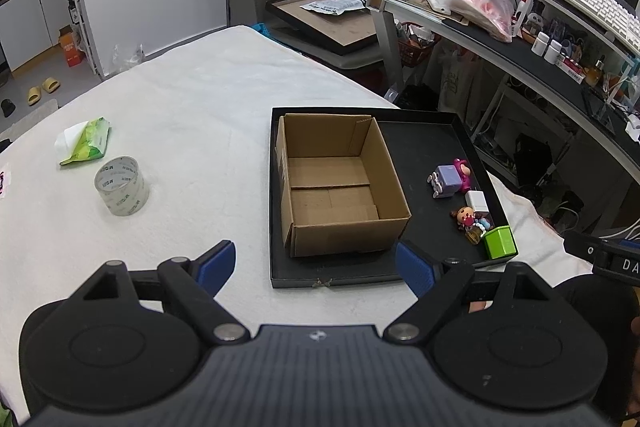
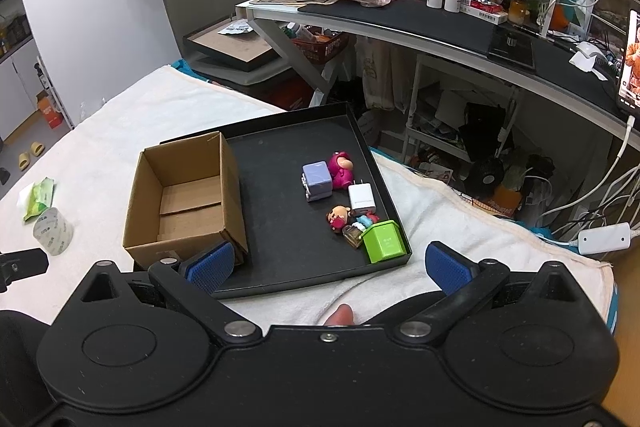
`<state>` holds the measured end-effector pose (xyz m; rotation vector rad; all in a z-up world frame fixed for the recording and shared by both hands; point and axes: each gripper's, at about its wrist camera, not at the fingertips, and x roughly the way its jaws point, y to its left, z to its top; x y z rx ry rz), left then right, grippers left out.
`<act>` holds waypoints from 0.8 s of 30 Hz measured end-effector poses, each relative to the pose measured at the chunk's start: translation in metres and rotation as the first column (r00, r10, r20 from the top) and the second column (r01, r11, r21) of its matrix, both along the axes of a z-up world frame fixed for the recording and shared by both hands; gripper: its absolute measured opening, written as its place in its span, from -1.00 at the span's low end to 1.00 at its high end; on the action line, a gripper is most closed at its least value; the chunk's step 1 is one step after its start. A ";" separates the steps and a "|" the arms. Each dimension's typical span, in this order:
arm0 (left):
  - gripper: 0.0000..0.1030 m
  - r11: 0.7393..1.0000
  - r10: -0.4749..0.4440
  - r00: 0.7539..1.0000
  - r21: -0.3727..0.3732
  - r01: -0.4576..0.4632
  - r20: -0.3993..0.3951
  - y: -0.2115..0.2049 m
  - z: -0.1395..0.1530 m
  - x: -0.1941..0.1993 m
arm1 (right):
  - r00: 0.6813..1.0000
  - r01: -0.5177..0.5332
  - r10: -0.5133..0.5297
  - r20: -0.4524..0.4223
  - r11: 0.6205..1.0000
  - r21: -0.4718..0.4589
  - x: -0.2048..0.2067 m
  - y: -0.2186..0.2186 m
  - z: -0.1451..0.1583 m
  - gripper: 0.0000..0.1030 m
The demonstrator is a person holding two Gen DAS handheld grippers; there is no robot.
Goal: Organize rigid objects
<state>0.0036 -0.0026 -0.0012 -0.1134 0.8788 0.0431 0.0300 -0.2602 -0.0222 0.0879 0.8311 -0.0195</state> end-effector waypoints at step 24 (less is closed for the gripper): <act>0.68 1.000 -0.006 0.999 0.022 0.007 -0.048 -0.002 -0.024 0.022 | 0.998 0.010 -0.010 -0.060 1.000 -0.003 0.024 -0.011 -0.025 1.00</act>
